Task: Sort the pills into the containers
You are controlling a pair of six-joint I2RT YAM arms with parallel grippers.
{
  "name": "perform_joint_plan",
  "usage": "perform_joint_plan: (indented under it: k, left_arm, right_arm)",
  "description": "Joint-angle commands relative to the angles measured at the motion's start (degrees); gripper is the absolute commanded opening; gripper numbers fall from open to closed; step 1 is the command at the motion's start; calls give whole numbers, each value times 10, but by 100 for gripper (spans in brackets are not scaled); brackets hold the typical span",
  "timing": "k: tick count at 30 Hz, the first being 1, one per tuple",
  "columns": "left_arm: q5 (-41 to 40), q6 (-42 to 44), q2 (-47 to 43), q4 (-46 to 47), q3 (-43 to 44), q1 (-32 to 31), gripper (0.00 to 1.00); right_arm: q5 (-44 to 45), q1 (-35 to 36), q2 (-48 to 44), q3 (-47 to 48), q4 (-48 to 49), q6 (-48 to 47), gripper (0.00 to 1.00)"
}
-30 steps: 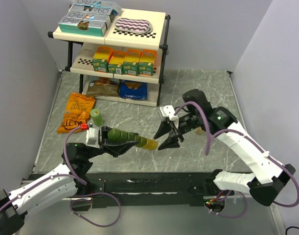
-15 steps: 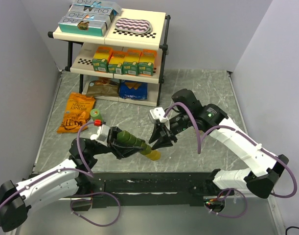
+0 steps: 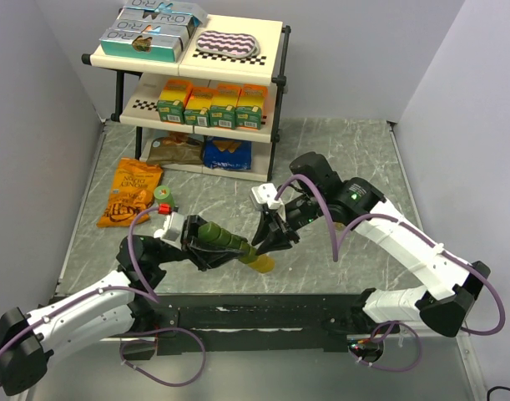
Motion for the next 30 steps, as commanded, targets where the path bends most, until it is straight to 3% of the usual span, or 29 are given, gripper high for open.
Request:
perform_joint_plan:
  k: [1, 7, 10, 16, 30]
  left_arm:
    - [0, -10, -3, 47, 18, 2, 1]
    - [24, -36, 19, 106, 13, 2, 1]
    - [29, -53, 29, 145, 9, 2, 1]
    - [23, -90, 48, 221, 6, 2, 1]
    - [-54, -141, 47, 337, -28, 0, 1]
  right_arm:
    - [-1, 7, 8, 1, 21, 8, 31]
    - [4, 12, 22, 13, 15, 6, 12]
    - [24, 14, 20, 5, 28, 11, 8]
    - [63, 16, 12, -18, 76, 37, 2]
    - [317, 20, 12, -26, 200, 136, 0]
